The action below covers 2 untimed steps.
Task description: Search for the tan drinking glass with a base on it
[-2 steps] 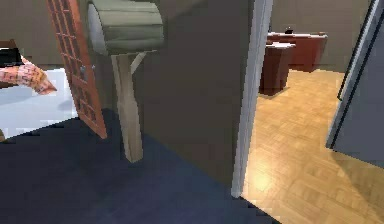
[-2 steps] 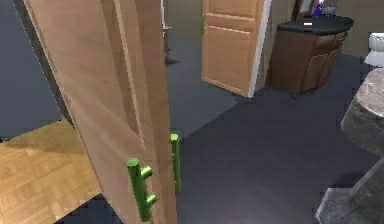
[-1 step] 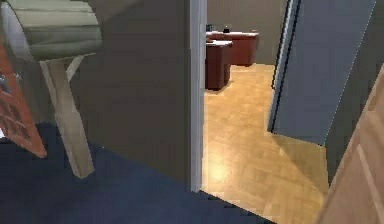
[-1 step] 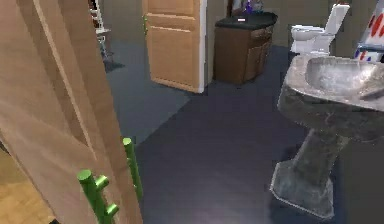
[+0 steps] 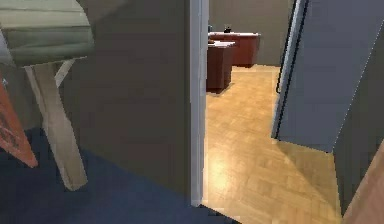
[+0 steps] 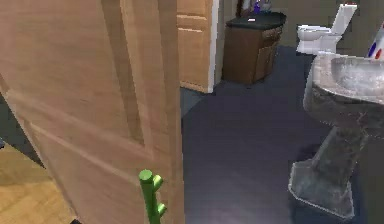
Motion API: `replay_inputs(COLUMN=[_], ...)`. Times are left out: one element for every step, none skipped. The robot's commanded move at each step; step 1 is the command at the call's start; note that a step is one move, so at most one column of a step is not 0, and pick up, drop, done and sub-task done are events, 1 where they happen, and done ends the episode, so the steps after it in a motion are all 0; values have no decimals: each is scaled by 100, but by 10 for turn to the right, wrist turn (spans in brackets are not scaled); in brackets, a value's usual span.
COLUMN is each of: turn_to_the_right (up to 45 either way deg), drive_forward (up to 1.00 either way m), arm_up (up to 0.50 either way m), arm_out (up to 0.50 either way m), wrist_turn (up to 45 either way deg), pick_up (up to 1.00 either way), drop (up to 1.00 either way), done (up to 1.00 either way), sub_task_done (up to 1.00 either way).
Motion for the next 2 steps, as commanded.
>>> replay_inputs(turn_to_the_right=[180,30], drive_forward=[0,0], arm_up=[0,0], arm_out=[0,0], wrist_turn=[0,0], pick_up=[0,0], drop=[0,0], done=[0,0], sub_task_done=[0,0])
